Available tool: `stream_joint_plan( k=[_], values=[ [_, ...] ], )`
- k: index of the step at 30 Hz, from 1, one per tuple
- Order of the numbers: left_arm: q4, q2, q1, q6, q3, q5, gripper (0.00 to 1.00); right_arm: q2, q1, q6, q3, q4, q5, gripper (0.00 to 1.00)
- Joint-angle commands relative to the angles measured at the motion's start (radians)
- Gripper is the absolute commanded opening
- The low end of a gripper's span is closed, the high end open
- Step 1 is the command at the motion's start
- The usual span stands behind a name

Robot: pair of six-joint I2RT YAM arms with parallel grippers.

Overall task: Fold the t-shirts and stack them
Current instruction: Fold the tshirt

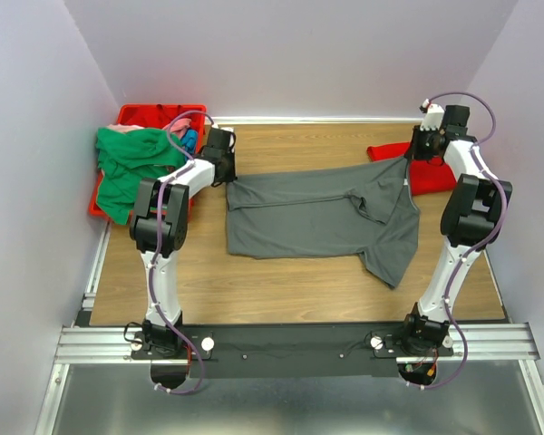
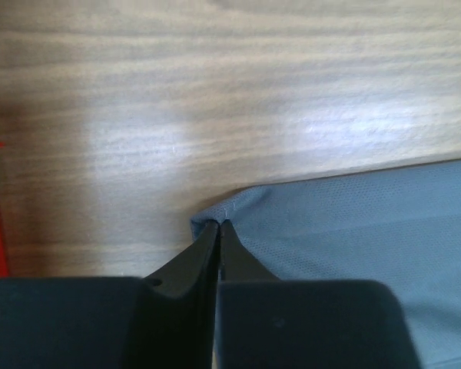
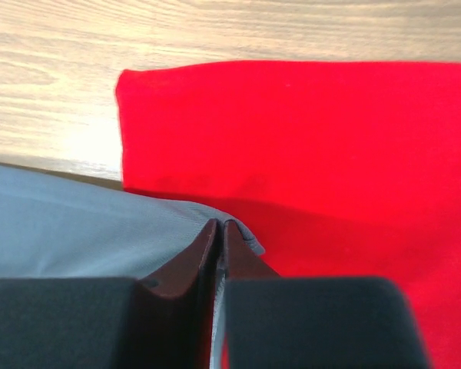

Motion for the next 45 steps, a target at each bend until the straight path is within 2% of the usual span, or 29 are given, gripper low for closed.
stream_joint_plan(
  k=[1, 3, 6, 10, 12, 13, 14, 15, 16, 18, 19, 20, 22, 25, 27, 32, 45],
  values=[
    [-0.016, -0.008, 0.005, 0.016, 0.056, -0.01, 0.2, 0.004, -0.007, -0.013, 0.036, -0.013, 0.07, 0.25],
    [-0.021, -0.032, 0.005, 0.02, 0.069, -0.009, 0.29, -0.016, -0.007, -0.027, 0.028, -0.011, 0.118, 0.32],
    [-0.022, -0.086, 0.005, 0.024, 0.076, 0.008, 0.32, -0.074, -0.007, -0.059, -0.01, -0.011, 0.18, 0.47],
    [-0.01, -0.178, 0.003, 0.035, 0.06, 0.04, 0.39, -0.175, -0.007, -0.1, -0.072, -0.013, 0.202, 0.48],
    [0.005, -0.255, 0.002, 0.049, 0.031, 0.057, 0.4, -0.255, -0.007, -0.155, -0.142, -0.037, 0.072, 0.48],
    [0.012, -0.284, 0.0, 0.061, 0.016, 0.057, 0.4, -0.278, -0.003, -0.189, -0.165, -0.103, -0.007, 0.49],
    [0.028, -0.348, 0.0, 0.067, -0.001, 0.057, 0.41, -0.298, 0.004, -0.229, -0.205, -0.149, -0.172, 0.48],
    [0.041, -0.386, 0.002, 0.073, -0.047, 0.057, 0.41, -0.323, 0.019, -0.29, -0.226, -0.187, -0.228, 0.48],
    [0.051, -0.425, 0.002, 0.078, -0.074, 0.086, 0.41, -0.333, 0.039, -0.318, -0.253, -0.221, -0.256, 0.47],
    [0.103, -0.557, 0.0, 0.079, -0.183, 0.087, 0.41, -0.363, 0.135, -0.349, -0.344, -0.237, -0.186, 0.42],
    [0.123, -0.603, -0.001, 0.081, -0.228, 0.091, 0.41, -0.364, 0.199, -0.341, -0.369, -0.197, -0.145, 0.31],
    [0.155, -0.693, -0.001, 0.087, -0.269, 0.093, 0.41, -0.363, 0.221, -0.32, -0.388, -0.169, -0.064, 0.24],
    [0.173, -0.776, -0.001, 0.099, -0.392, 0.09, 0.41, -0.326, 0.259, -0.268, -0.389, -0.13, -0.01, 0.08],
    [0.171, -0.914, 0.0, 0.124, -0.519, 0.071, 0.41, -0.266, 0.272, -0.225, -0.345, -0.097, 0.093, 0.01],
    [0.17, -1.0, 0.0, 0.139, -0.6, 0.039, 0.41, -0.246, 0.278, -0.215, -0.328, -0.089, 0.159, 0.0],
    [0.182, -1.121, -0.001, 0.147, -0.725, 0.022, 0.44, -0.214, 0.312, -0.235, -0.348, -0.088, 0.191, 0.0],
    [0.186, -1.097, -0.001, 0.135, -0.725, 0.054, 0.44, -0.241, 0.431, -0.252, -0.452, -0.083, 0.219, 0.0]
  ],
)
